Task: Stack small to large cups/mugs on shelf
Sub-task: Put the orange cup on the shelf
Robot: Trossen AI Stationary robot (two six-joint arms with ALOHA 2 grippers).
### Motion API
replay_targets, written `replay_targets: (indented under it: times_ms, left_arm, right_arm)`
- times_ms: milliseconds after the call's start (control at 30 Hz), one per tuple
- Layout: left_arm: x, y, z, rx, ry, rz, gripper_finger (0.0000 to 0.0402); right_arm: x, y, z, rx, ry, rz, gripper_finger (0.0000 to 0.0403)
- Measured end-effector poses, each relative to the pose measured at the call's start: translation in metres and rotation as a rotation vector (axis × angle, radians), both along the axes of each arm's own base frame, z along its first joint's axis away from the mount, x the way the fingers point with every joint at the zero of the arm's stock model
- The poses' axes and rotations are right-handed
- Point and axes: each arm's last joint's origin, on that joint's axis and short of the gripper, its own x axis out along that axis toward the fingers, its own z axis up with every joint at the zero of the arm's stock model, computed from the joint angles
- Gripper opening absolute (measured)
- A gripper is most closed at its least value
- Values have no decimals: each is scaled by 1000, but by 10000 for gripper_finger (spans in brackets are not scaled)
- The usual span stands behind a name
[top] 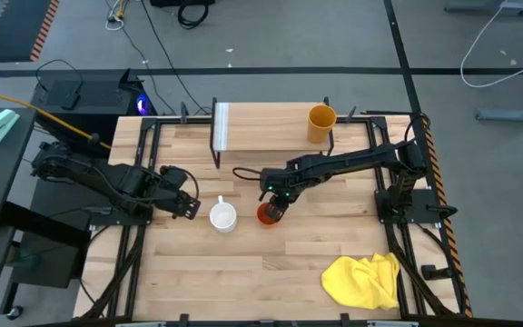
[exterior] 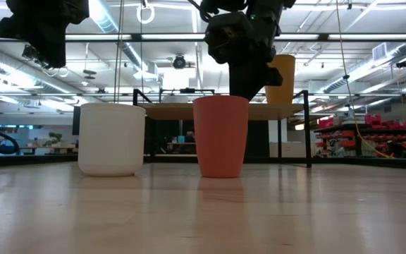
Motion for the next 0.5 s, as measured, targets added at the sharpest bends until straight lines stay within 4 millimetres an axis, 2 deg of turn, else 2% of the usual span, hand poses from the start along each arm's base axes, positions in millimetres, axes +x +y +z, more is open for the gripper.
replay_targets:
  times_ms: [500]
  left_arm:
    - [0,0,0,-8,1,4,52]
  right_arm:
    - [1,3,0,0,-9,10,110]
